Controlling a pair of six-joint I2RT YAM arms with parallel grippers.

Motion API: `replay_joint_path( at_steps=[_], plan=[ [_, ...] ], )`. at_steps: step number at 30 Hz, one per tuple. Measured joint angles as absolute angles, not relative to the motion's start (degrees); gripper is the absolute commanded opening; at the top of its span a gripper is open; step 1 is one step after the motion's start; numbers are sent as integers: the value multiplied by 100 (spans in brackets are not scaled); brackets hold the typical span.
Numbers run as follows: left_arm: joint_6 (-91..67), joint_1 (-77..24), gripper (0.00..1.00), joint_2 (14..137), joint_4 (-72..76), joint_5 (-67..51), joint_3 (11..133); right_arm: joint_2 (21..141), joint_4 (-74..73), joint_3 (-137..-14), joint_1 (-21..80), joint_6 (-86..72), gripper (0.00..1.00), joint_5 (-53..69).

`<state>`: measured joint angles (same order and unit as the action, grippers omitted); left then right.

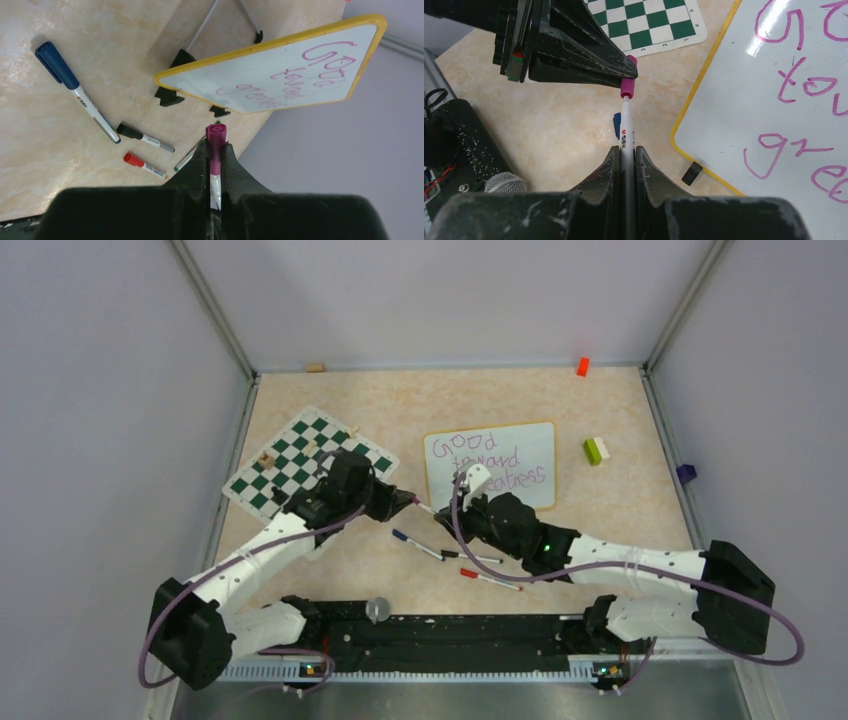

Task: Write a sentence on the whiteboard
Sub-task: Insert the whiteboard marker without the cap into the pen cap.

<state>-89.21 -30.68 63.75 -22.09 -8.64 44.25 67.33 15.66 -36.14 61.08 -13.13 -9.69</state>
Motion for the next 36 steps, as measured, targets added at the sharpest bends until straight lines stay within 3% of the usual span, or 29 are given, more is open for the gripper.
replay_joint_path(
  at_steps=[7, 19, 30, 31, 34, 36],
  plan=[
    [-9865, -4108, 0, 6427, -1955, 364, 4370, 6995, 1686, -3686, 6230, -1313, 0, -1671],
    [-10394, -4619, 0, 6497, -1778, 1269, 4370, 6989, 1824, -3673, 6252, -1090, 0, -1879],
    [-10807, -5339, 0, 7008, -1680, 1942, 4281, 6851, 856, -3673, 6252, -1105, 0, -1756],
    [-10836, -5367, 5, 6921, -1662, 1938, 4211, 6796, 788, -3673, 6252, -1125, 0, -1704],
    [-10820, -5454, 53, 6670, -1691, 1927, 4069, 6632, 539, -3710, 6259, -1214, 0, -1511],
    [-10713, -5581, 73, 6462, -1686, 1549, 4058, 6582, 349, -3848, 6254, -1308, 0, -1424]
  ],
)
